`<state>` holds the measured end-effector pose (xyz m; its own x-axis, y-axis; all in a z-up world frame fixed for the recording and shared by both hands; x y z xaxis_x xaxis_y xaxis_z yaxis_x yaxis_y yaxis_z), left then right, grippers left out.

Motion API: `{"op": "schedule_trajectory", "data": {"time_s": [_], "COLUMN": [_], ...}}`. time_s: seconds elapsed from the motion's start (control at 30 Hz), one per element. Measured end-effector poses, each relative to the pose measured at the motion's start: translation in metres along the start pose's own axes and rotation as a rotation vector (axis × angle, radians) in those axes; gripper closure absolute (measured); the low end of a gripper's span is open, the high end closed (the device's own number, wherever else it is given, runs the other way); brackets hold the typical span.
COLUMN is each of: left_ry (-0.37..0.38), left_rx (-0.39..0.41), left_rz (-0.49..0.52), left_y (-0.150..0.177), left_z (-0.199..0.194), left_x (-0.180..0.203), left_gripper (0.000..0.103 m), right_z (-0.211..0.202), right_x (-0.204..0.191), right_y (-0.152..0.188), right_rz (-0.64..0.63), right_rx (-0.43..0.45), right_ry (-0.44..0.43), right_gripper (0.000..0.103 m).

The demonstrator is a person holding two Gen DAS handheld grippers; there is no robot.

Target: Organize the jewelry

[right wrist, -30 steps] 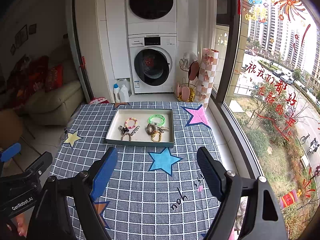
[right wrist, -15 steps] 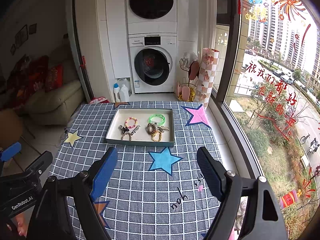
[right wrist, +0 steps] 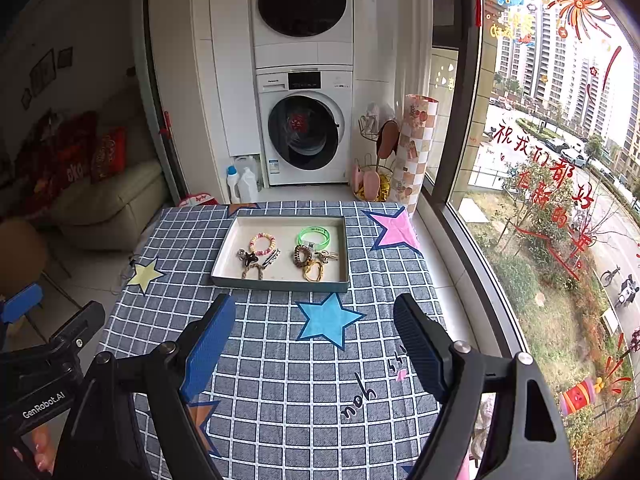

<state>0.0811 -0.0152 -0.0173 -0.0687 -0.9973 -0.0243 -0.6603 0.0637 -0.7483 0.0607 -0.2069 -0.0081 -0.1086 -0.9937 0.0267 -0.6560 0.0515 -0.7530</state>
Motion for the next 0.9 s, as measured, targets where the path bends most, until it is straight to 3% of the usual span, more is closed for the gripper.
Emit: {"op": "schedule_trajectory", "data": {"time_s": [0.9], "left_ry": [-0.005], "left_rx": [0.002], "left_rz": [-0.011], "left_y": [0.0015], "left_z": [0.0025], "left_x": [-0.0025], "left_gripper": [0.000], "right_z": [0.0001], "right_x": [-0.0006], "right_y": [0.0016], "right_rz": [0.000], "right_rx": [-0.004], "right_ry": [-0.002], "right_gripper": [0.019]}}
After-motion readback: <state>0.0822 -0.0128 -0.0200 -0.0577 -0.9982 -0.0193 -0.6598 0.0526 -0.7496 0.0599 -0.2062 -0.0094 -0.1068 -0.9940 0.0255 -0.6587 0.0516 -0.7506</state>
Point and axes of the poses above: each gripper's, at about its wrist camera, not at the fingertips, and z roughly the way its jaws point, x to its right, y to its underside, the point moved 7 cm from there along z, roughly the way its jaws point
